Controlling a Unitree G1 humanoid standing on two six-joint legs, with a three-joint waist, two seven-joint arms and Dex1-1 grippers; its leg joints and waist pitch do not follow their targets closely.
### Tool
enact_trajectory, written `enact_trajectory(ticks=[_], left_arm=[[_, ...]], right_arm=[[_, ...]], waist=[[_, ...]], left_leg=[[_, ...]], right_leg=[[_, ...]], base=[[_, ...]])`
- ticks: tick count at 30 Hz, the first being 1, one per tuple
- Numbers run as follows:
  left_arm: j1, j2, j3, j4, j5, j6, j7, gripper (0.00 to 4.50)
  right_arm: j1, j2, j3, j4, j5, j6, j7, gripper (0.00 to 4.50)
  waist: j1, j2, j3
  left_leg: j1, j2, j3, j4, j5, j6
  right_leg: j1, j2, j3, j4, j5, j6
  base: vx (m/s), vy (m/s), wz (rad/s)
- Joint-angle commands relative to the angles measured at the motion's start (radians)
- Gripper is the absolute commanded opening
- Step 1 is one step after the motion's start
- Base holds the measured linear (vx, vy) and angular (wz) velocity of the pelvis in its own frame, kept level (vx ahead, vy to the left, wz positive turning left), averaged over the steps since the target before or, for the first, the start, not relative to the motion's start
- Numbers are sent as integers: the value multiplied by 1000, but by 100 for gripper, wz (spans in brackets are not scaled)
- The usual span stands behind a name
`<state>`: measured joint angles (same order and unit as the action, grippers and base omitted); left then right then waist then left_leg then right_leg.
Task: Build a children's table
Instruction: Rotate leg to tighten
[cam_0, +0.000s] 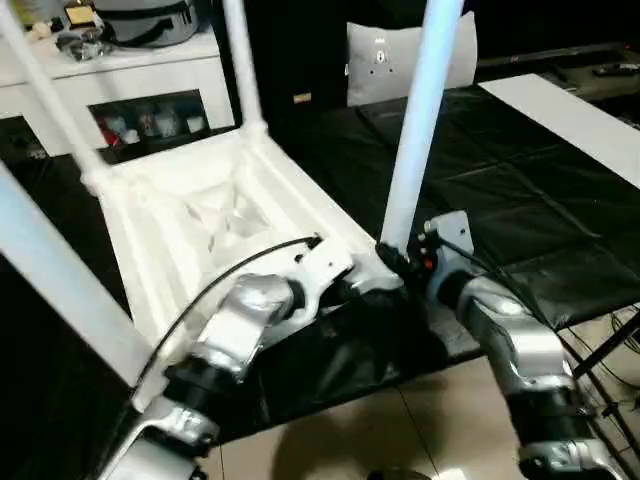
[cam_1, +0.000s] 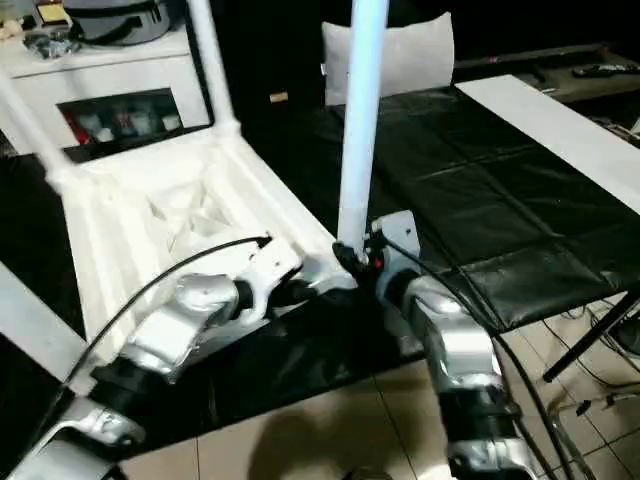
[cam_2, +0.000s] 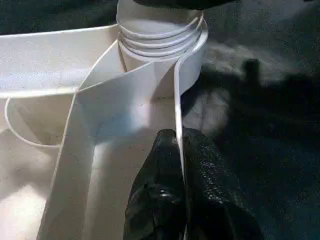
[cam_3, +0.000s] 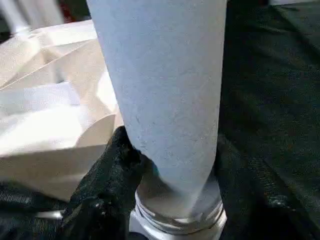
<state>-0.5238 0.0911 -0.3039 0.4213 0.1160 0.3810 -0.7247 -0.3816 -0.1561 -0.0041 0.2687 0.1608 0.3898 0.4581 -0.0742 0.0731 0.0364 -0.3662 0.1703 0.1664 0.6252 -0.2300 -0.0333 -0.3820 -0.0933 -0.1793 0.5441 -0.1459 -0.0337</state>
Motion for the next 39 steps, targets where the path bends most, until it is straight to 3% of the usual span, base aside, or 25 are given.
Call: enact_trajectory(ticks=[1,3,4,6,9,11,13,17,18,22,29,32,33,37,38,39], left_arm=[[-38,-45,-51,-30,-18,-45,-21,0],[-37,-26,-56,-28,-10,-64,-37,0],[-36,-8,-58,-25,-5,-79,-50,0],[-30,31,-63,-10,-7,-164,-102,0],[-28,48,-60,0,-9,-177,-124,0],[-27,90,-68,16,-14,-222,-180,0],[-24,112,-74,20,-21,-240,-216,0],[-19,148,-89,22,-35,-297,-289,0],[-18,192,-124,27,-25,-357,-367,0],[-22,244,-164,45,-24,-446,-493,0],[-38,286,-200,51,-46,-488,-637,0],[-49,295,-213,64,-51,-500,-672,0],[-54,296,-214,70,-54,-503,-682,0],[-66,289,-210,85,-54,-513,-696,0],[-68,288,-210,91,-54,-518,-703,0],[-68,287,-210,91,-55,-518,-704,0]], right_arm=[[13,38,54,44,0,5,15,267],[29,24,55,27,-1,-31,40,269],[42,8,51,13,2,-63,66,288],[69,-35,29,-17,31,-124,138,308],[89,-79,29,-45,51,-151,222,319],[123,-169,24,-100,98,-157,372,335],[136,-214,15,-124,124,-145,436,360],[148,-276,14,-140,151,-131,521,393],[156,-336,37,-145,145,-133,594,402],[160,-412,73,-148,160,-135,738,402],[141,-452,128,-149,196,-67,874,333],[135,-462,147,-150,203,-59,903,321],[126,-458,156,-142,203,-56,916,298],[66,-407,189,-3,161,-110,944,269],[28,-374,200,105,132,-165,951,255],[23,-369,201,123,127,-174,952,246]], waist=[[2,-16,-58],[7,-14,-61],[11,-19,-61],[20,-14,-64],[39,-16,-65],[52,-10,-62],[69,-12,-62],[81,-13,-61],[87,-15,-62],[107,-17,-62],[140,-18,-65],[147,-22,-63],[148,-23,-62],[144,-25,-55],[146,-21,-57],[139,-23,-53]], left_leg=[[-7,59,-42,-78,-231,67],[-7,60,-41,-77,-204,82],[-8,61,-38,-76,-186,91],[-11,60,-37,-74,-156,109],[-10,65,-34,-75,-122,135],[-6,65,-31,-75,-126,137],[-1,71,-30,-78,-138,138],[2,71,-30,-80,-148,124],[4,70,-29,-79,-149,123],[5,75,-25,-80,-131,125],[11,83,-22,-79,-103,118],[11,81,-20,-81,-117,106],[12,79,-20,-82,-126,99],[17,71,-16,-83,-182,75],[20,71,-16,-81,-189,70],[18,67,-16,-82,-204,66]], right_leg=[[53,-85,54,-87,-456,-31],[53,-88,60,-79,-417,-53],[53,-89,64,-75,-394,-65],[56,-89,68,-68,-359,-75],[58,-87,72,-58,-301,-98],[56,-87,72,-63,-323,-95],[55,-86,76,-61,-331,-90],[52,-86,77,-62,-339,-96],[52,-87,77,-63,-347,-96],[50,-88,80,-57,-330,-99],[46,-90,85,-46,-298,-123],[47,-92,87,-49,-326,-115],[48,-92,86,-50,-343,-111],[43,-90,82,-67,-457,-88],[41,-92,81,-69,-468,-85],[41,-88,77,-74,-491,-79]], base=[[0,0,0],[0,0,0],[0,0,0],[0,0,0],[0,0,0],[0,0,0],[0,0,0],[0,0,0],[0,0,0],[0,0,0],[0,0,0],[0,0,0],[0,0,0],[0,0,0],[0,0,0],[0,0,0]])
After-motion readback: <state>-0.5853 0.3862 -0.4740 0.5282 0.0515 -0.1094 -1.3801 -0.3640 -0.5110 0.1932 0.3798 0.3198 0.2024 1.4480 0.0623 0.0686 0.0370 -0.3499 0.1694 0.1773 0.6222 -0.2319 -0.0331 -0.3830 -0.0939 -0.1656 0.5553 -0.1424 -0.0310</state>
